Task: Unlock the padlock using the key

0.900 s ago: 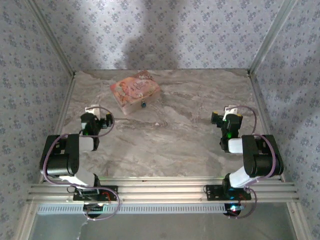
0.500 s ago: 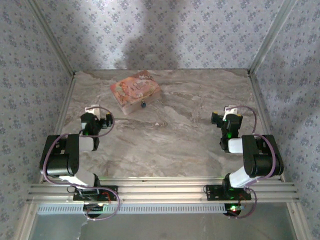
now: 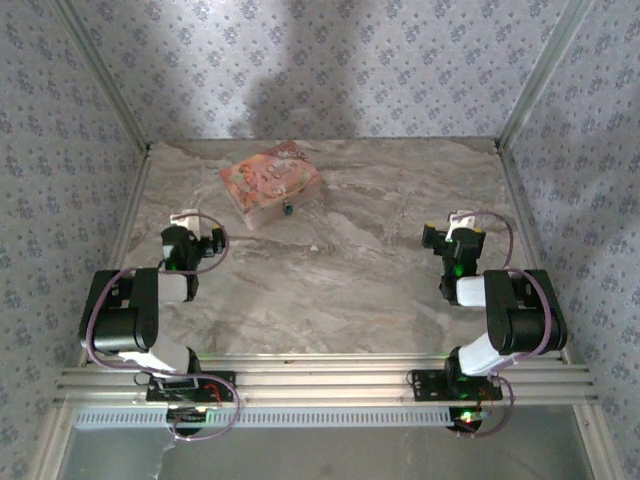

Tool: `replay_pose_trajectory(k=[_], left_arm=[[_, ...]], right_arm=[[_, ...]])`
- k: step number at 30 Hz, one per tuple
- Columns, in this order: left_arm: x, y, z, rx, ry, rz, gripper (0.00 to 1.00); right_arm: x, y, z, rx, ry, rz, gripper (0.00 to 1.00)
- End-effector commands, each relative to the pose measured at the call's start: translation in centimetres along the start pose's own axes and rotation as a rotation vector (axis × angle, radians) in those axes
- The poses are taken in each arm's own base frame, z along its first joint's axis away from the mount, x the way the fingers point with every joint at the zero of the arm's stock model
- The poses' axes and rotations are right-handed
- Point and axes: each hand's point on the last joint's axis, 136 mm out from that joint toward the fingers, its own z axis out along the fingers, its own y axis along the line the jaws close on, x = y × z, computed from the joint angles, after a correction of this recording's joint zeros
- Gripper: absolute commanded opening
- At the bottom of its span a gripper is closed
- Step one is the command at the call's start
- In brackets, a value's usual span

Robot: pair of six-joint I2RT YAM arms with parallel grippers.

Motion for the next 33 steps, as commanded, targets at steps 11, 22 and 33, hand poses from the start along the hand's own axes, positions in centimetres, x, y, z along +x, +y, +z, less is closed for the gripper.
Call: replay_pose_trajectory(k=[11, 22, 33], left_arm=[[-0.7, -0.3, 0.2, 0.017, -0.015, -0.013, 0.98], [-1.5, -0.9, 0.2, 0.054, 0.011, 0.002, 0.98], [-6.7, -1.6, 1.9, 0.091, 0.212, -0.305, 0.93]], right_arm=[[-0.1, -0.2, 0.2, 0.011, 0.001, -0.009, 1.00], [-0.4, 0.7, 0.1, -0.036, 0.008, -0.029, 1.00], [-5.5, 3.2, 0.0, -0.098, 0.254, 0.076, 1.00]])
